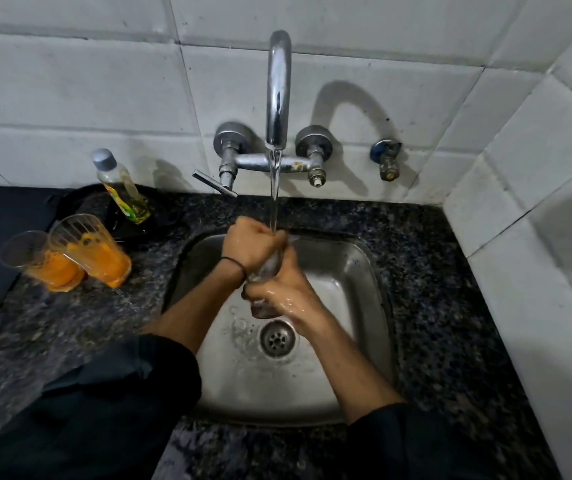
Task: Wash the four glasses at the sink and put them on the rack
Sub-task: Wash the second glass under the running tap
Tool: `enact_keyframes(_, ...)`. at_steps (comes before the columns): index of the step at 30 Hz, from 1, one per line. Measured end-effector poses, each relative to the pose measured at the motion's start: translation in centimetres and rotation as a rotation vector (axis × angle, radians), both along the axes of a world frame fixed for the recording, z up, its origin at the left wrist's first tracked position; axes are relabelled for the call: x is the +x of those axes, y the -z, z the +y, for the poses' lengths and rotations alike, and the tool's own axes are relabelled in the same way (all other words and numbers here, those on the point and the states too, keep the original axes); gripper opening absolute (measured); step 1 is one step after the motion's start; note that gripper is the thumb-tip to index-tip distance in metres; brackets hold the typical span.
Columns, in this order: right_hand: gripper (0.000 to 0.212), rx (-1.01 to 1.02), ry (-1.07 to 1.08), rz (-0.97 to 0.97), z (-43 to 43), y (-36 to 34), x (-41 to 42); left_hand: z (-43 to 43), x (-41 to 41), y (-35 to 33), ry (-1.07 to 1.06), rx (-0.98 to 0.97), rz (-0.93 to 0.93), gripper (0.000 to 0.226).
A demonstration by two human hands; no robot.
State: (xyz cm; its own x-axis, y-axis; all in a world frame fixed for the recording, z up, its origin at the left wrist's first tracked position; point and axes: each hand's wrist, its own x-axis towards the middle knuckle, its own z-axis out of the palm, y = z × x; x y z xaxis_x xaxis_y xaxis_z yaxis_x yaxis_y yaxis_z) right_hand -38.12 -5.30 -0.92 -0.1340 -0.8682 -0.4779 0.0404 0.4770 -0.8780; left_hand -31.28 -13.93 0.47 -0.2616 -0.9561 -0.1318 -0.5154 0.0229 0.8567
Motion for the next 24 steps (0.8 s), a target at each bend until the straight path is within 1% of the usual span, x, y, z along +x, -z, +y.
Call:
enact_keyframes(1, 0.089, -0.049, 0.039, 0.215, -0.5, 0.4, 0.4, 0.1, -0.6, -0.1, -0.022, -0.081, -0.145, 0.052)
enact_keyframes(2, 0.095, -0.096, 0.091, 0.356, -0.7, 0.5, 0.5, 0.2, -1.0, -0.1, -0.011, -0.105, -0.145, 0.054)
enact_keyframes(3, 0.095, -0.14, 0.131, 0.398, -0.7, 0.5, 0.3, 0.3, -1.2, -0.2, 0.038, -0.07, -0.029, 0.054)
enact_keyframes(4, 0.088, -0.181, 0.17, 0.344, -0.5, 0.4, -0.1, 0.2, -1.2, -0.1, 0.088, 0.024, 0.143, 0.05)
enact_keyframes(5, 0.079, -0.205, 0.221, 0.232, -0.3, 0.3, -0.5, 0.3, -0.9, 0.0, 0.118, 0.146, 0.329, 0.042)
enact_keyframes(6, 0.071, -0.213, 0.275, 0.074, -0.1, 0.0, -0.7, 0.4, -0.4, 0.0, 0.122, 0.283, 0.504, 0.034)
enact_keyframes(7, 0.065, -0.192, 0.325, -0.091, -0.1, -0.2, -0.8, 0.7, 0.0, 0.1, 0.104, 0.412, 0.638, 0.028)
enact_keyframes(8, 0.062, -0.156, 0.366, -0.225, -0.3, -0.3, -0.7, 1.1, 0.4, 0.4, 0.073, 0.52, 0.696, 0.029)
enact_keyframes(9, 0.061, -0.105, 0.403, -0.328, -0.6, -0.3, -0.6, 1.8, 0.7, 0.7, 0.034, 0.619, 0.712, 0.036)
enact_keyframes(10, 0.061, -0.057, 0.44, -0.404, -1.1, -0.3, -0.5, 2.6, 0.9, 1.1, -0.003, 0.718, 0.729, 0.046)
enact_keyframes(11, 0.056, -0.029, 0.47, -0.423, -1.6, -0.5, -0.4, 3.3, 1.0, 1.6, -0.025, 0.818, 0.784, 0.057)
enact_keyframes(12, 0.047, -0.025, 0.498, -0.374, -2.0, -0.5, -0.3, 3.9, 1.3, 1.8, -0.04, 0.912, 0.848, 0.065)
enact_keyframes(13, 0.035, -0.049, 0.523, -0.284, -2.3, -0.6, -0.3, 4.3, 1.6, 1.9, -0.063, 0.987, 0.884, 0.067)
enact_keyframes(14, 0.029, -0.102, 0.531, -0.178, -2.6, -0.6, -0.3, 4.6, 1.9, 2.0, -0.083, 1.048, 0.885, 0.066)
enact_keyframes(16, 0.034, -0.235, 0.576, 0.069, -2.8, -0.8, -0.4, 4.9, 2.4, 2.4, -0.144, 1.122, 0.866, 0.06)
enact_keyframes(18, 0.04, -0.327, 0.573, 0.322, -2.5, -0.8, -0.5, 4.8, 2.5, 2.5, -0.235, 1.161, 0.94, 0.053)
enact_keyframes(19, 0.042, -0.353, 0.518, 0.415, -2.4, -0.5, -0.6, 4.6, 2.2, 2.6, -0.276, 1.167, 0.997, 0.049)
enact_keyframes(20, 0.042, -0.392, 0.44, 0.469, -2.3, -0.3, -0.6, 4.2, 2.0, 2.7, -0.318, 1.162, 1.068, 0.045)
enact_keyframes(21, 0.041, -0.445, 0.351, 0.51, -2.2, -0.1, -0.5, 3.8, 1.7, 2.8, -0.355, 1.154, 1.136, 0.043)
enact_keyframes(22, 0.036, -0.509, 0.255, 0.602, -2.1, 0.3, -0.6, 3.3, 1.5, 3.1, -0.382, 1.154, 1.192, 0.042)
enact_keyframes(23, 0.03, -0.573, 0.152, 0.772, -2.1, 0.7, -0.7, 2.9, 1.5, 3.4, -0.381, 1.151, 1.23, 0.042)
enact_keyframes(24, 0.028, -0.638, 0.063, 0.983, -2.1, 1.0, -1.0, 2.5, 1.6, 3.7, -0.367, 1.132, 1.233, 0.042)
